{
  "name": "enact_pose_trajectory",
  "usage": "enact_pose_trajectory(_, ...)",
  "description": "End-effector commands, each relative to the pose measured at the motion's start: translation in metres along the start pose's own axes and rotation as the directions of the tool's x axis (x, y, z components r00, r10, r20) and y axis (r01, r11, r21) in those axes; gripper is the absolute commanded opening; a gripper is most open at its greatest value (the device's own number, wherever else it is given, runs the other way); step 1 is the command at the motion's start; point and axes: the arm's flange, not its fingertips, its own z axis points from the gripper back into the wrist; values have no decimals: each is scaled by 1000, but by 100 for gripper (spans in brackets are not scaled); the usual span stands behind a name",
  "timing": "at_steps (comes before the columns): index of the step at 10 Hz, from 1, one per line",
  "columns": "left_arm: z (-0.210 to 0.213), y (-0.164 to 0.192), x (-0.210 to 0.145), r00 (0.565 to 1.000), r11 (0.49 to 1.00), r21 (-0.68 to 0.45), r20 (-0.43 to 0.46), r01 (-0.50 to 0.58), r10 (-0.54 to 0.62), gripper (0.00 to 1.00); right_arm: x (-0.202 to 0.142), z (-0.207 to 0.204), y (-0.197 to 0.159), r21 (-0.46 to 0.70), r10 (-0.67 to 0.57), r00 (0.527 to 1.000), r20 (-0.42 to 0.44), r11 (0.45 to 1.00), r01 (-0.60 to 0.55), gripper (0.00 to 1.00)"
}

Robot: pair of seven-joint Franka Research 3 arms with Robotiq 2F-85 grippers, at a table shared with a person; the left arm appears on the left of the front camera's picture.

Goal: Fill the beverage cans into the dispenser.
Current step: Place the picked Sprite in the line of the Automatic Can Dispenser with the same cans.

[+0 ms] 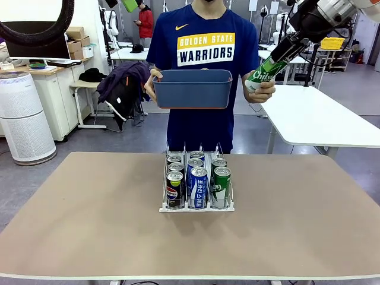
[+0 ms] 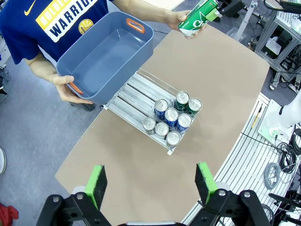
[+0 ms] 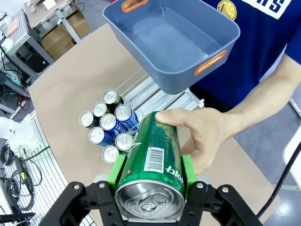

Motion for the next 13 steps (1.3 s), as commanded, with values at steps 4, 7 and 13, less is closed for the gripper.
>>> enact_pose_trajectory(4, 0, 0, -2, 1000, 1000, 5, 10, -2, 2, 100, 0, 1, 1, -2, 5, 1000, 0, 1000, -5, 0)
enact_pose_trajectory(7, 0, 0, -2, 1000, 1000, 5, 10, -2, 2, 100, 0, 1, 1, -2, 5, 1000, 0, 1000, -5, 0)
enact_pose_trajectory(13, 0, 0, -2, 1000, 1000, 5, 10, -2, 2, 100, 0, 1, 1, -2, 5, 1000, 0, 1000, -5, 0)
